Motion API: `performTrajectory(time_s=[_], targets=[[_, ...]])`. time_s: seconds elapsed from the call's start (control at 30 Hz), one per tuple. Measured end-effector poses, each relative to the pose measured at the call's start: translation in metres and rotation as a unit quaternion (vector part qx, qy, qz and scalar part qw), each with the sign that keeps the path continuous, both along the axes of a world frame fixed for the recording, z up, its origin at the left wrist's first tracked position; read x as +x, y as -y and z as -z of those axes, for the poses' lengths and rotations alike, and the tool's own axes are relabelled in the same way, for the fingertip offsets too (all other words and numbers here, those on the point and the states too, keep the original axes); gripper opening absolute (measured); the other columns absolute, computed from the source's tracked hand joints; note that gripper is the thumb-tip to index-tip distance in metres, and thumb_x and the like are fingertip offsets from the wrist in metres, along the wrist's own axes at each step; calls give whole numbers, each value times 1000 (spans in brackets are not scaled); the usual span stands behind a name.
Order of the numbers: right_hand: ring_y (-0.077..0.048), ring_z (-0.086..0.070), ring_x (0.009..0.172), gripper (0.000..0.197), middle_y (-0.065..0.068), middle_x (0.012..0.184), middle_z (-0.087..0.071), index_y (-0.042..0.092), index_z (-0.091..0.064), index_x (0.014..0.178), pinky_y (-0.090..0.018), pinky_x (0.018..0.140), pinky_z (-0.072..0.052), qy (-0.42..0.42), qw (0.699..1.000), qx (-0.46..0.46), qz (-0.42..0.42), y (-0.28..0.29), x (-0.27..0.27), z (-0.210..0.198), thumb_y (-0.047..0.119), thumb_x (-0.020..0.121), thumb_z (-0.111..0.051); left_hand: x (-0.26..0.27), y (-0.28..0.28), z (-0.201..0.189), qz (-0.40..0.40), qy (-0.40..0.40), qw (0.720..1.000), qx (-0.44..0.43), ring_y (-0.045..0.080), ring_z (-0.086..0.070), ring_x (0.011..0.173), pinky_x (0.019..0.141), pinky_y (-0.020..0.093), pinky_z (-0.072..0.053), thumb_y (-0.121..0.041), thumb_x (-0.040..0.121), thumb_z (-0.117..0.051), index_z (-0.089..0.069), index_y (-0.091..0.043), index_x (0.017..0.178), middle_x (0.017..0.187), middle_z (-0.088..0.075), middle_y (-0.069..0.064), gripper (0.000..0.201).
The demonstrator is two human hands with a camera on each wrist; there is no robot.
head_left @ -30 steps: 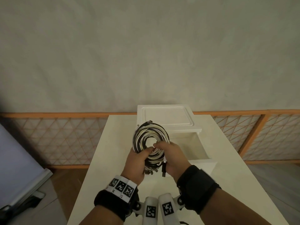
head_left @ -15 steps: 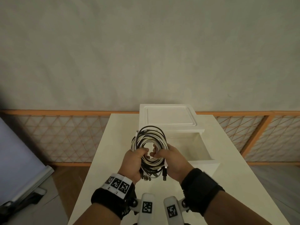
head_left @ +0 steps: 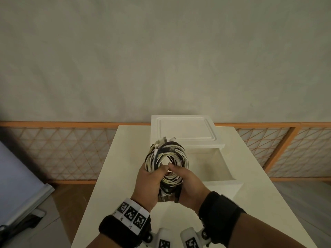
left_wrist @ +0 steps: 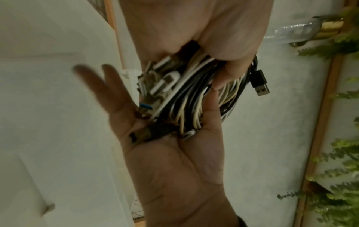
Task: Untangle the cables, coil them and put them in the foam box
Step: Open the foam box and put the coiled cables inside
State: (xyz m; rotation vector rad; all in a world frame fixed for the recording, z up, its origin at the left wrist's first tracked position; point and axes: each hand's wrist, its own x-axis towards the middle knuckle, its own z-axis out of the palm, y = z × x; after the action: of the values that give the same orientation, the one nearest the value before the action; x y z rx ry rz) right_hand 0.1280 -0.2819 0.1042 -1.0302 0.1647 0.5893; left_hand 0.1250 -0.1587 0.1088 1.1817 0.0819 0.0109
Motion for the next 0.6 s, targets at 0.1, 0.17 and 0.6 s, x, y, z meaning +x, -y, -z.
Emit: performTrajectory(time_s=[0.1, 0.17, 0.6], targets=[[-37, -66, 95, 34, -25, 111, -65, -4, -66, 111, -43, 80, -55, -4, 999, -4, 35, 0, 12, 0, 16, 85, -56, 7, 5, 1, -2, 25, 999, 40, 33, -68, 100, 93, 53, -51, -12, 77, -65, -67, -15, 111, 104, -72, 15, 34], [-35, -67, 86, 35, -25, 104, -66, -7, -64, 112, -38, 69, -56, -20, 997, -35, 65, 1, 23, -1, 11, 84, -54, 14, 10, 2, -9, 41, 995, 90, 26, -68, 100, 93, 52, -51, -24, 75, -67, -65, -18, 111, 103, -72, 8, 37], [-36, -68, 82, 19, -21, 91, -70, 5, -67, 94, -50, 77, -56, 125, 936, -284, 164, 44, 90, 1, 4, 77, -59, 38, -12, 55, 80, 81, 784, 611, 22, -32, 138, 114, 46, -24, -97, 62, -19, -39, -29, 138, 147, -40, -6, 103]])
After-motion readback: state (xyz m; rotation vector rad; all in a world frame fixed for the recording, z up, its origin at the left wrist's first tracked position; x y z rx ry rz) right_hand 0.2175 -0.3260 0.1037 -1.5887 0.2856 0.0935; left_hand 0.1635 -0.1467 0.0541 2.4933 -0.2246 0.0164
